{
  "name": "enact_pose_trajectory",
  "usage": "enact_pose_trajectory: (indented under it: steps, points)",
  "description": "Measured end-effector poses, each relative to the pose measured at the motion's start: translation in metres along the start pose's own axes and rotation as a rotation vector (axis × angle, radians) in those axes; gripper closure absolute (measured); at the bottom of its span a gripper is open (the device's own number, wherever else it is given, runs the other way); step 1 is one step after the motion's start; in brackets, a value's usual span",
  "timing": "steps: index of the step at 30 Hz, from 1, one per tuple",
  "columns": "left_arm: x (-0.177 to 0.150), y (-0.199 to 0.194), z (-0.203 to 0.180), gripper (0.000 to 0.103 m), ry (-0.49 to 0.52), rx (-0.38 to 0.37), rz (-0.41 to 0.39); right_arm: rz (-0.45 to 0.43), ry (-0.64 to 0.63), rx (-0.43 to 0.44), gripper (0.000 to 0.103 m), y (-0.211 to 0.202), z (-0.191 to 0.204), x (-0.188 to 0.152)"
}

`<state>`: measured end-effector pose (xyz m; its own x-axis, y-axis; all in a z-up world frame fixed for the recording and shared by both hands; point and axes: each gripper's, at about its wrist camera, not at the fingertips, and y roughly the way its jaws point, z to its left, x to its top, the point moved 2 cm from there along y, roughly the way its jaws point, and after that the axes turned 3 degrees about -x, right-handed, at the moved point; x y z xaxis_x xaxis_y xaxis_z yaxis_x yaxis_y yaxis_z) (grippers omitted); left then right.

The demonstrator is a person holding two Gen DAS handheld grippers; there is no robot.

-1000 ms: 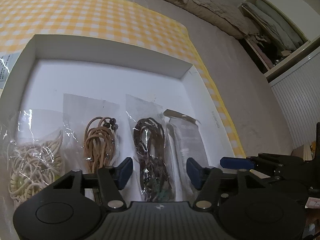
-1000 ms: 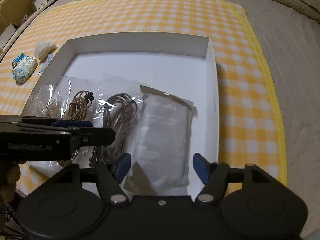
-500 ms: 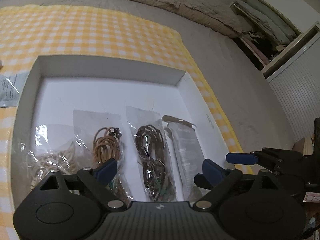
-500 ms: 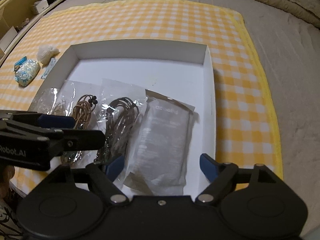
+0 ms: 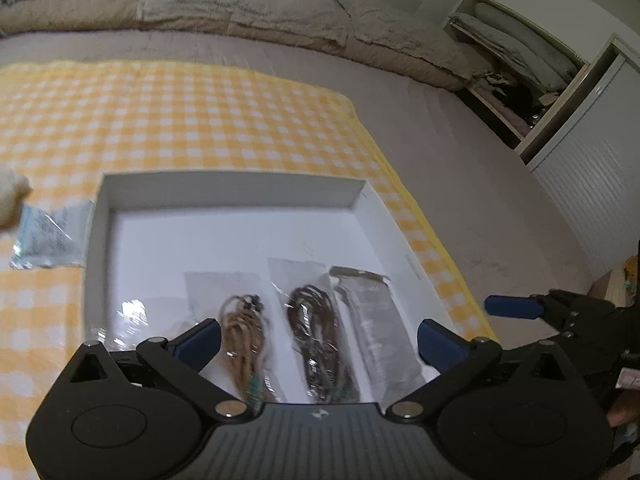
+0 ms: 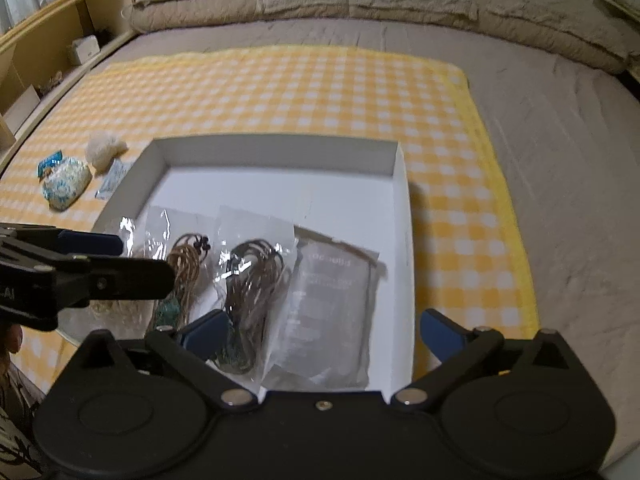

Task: Organize soft objects
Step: 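Lower the dark-cord bag with the left tool while the right tool lowers the grey pouch into the box, then lift both open tools out of the box and move back over the cloth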

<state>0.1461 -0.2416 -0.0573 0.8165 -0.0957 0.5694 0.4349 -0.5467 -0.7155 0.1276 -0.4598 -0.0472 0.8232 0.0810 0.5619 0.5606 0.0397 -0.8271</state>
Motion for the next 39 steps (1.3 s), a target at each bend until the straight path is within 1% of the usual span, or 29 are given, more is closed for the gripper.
enact_pose_trajectory:
  steps: [8,17,26,30,36,39]
  points:
    - [0.01,-0.024,0.01,0.0,0.027,0.052,-0.049,-0.059,0.026,-0.015,0.0,-0.01,0.004,0.01]
    - [0.026,-0.059,0.034,0.0,0.059,0.132,-0.105,-0.113,0.029,0.001,0.0,-0.018,0.021,0.028]
    - [0.045,-0.102,0.07,0.0,0.074,0.218,-0.187,-0.206,0.033,0.023,0.0,-0.028,0.047,0.056]
    - [0.051,-0.122,0.086,0.0,0.098,0.268,-0.234,-0.247,0.037,0.037,0.0,-0.03,0.061,0.07]
    - [0.06,-0.149,0.115,0.0,0.091,0.319,-0.282,-0.302,0.028,0.063,0.0,-0.031,0.089,0.09]
    - [0.064,-0.16,0.13,0.0,0.097,0.36,-0.315,-0.327,0.024,0.079,0.0,-0.032,0.104,0.101]
